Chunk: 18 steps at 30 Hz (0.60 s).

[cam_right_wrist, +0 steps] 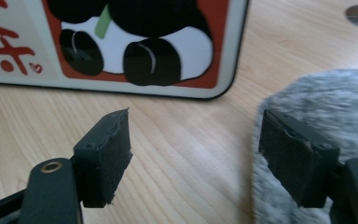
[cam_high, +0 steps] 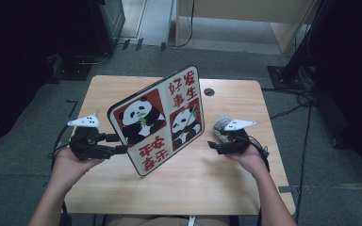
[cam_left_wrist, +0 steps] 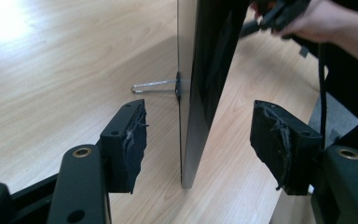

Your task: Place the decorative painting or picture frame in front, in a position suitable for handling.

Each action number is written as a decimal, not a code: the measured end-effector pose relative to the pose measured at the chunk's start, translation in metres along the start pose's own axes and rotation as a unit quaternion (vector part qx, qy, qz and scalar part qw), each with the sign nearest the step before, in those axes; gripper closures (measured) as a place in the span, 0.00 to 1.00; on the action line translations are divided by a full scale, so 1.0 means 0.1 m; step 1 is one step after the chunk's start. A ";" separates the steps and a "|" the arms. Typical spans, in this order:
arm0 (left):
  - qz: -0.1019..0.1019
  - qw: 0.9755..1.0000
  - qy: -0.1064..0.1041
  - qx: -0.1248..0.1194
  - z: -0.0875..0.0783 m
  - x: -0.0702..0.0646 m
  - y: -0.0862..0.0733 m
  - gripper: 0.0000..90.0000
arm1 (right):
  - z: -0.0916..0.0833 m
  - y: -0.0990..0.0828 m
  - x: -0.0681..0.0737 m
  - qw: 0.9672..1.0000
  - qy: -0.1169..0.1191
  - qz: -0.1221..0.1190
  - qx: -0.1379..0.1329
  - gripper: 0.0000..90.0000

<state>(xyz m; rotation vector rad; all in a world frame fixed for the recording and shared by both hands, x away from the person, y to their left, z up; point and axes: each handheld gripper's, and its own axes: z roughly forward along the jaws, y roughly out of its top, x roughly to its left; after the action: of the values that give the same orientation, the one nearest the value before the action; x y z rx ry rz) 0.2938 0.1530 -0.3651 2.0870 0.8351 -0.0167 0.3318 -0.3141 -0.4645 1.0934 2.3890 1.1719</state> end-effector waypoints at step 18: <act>-0.004 1.000 -0.012 -0.003 0.15 0.05 -0.08 0.43 | -0.08 0.03 -0.47 0.996 -0.074 0.049 -0.001 0.39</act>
<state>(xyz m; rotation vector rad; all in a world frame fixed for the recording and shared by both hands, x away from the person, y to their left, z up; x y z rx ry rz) 0.2977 0.1483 -0.3814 2.0746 0.8278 -0.0422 0.3615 -0.3518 -0.4607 1.2636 2.2455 1.0829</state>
